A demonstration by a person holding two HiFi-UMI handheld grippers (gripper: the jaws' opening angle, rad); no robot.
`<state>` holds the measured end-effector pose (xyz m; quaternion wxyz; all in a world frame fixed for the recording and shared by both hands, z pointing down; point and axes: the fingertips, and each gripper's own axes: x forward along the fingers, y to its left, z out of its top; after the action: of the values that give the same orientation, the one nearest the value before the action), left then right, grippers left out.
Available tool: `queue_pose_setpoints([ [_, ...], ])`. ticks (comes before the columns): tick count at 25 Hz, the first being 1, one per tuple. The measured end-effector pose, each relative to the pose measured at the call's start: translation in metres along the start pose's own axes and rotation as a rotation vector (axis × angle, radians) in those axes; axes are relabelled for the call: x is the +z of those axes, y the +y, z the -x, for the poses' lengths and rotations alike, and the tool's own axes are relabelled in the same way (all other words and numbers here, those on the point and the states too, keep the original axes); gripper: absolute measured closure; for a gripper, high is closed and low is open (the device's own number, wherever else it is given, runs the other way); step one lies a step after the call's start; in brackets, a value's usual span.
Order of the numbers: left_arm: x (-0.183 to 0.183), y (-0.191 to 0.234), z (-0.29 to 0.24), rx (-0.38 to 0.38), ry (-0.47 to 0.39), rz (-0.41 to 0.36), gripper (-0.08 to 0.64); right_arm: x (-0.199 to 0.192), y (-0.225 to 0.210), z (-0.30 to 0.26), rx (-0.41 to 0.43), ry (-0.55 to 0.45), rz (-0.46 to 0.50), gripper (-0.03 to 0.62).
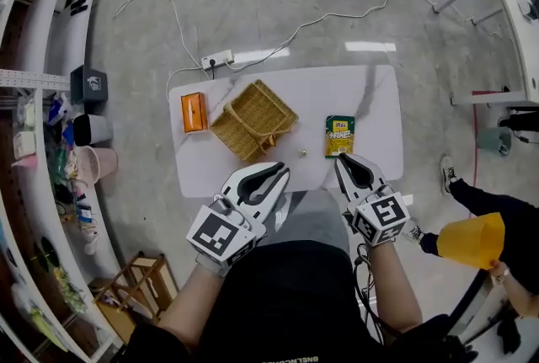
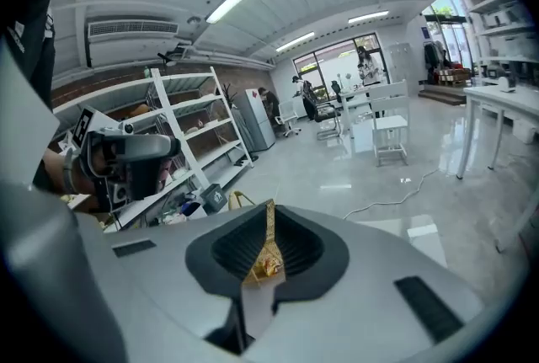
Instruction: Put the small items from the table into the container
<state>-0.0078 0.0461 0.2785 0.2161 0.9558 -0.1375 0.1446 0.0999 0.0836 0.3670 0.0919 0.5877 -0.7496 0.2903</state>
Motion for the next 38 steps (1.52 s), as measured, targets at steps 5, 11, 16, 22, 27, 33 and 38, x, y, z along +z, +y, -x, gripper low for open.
queue_pose_setpoints([
  [5,-0.019,0.01,0.006,0.053,0.016,0.037,0.515,-0.032,-0.013,-0.032,0.037,0.094,0.016,0.574],
  [11,-0.036,0.028,0.012,0.117,0.031,0.085,0.515,-0.078,-0.019,-0.073,0.089,0.228,0.048,0.547],
  [16,-0.053,0.036,0.016,0.146,0.04,0.107,0.515,-0.128,-0.023,-0.101,0.124,0.346,0.064,0.515],
  [22,-0.077,0.054,0.023,0.195,0.05,0.143,0.515,-0.179,-0.028,-0.132,0.14,0.462,0.077,0.498],
  [27,-0.096,0.063,0.029,0.22,0.057,0.175,0.515,-0.221,-0.031,-0.151,0.15,0.558,0.116,0.478],
  [33,-0.115,0.069,0.037,0.238,0.071,0.201,0.515,-0.269,-0.036,-0.168,0.148,0.655,0.145,0.452],
  [38,-0.125,0.077,0.044,0.261,0.066,0.222,0.515,-0.302,-0.038,-0.178,0.145,0.718,0.166,0.437],
])
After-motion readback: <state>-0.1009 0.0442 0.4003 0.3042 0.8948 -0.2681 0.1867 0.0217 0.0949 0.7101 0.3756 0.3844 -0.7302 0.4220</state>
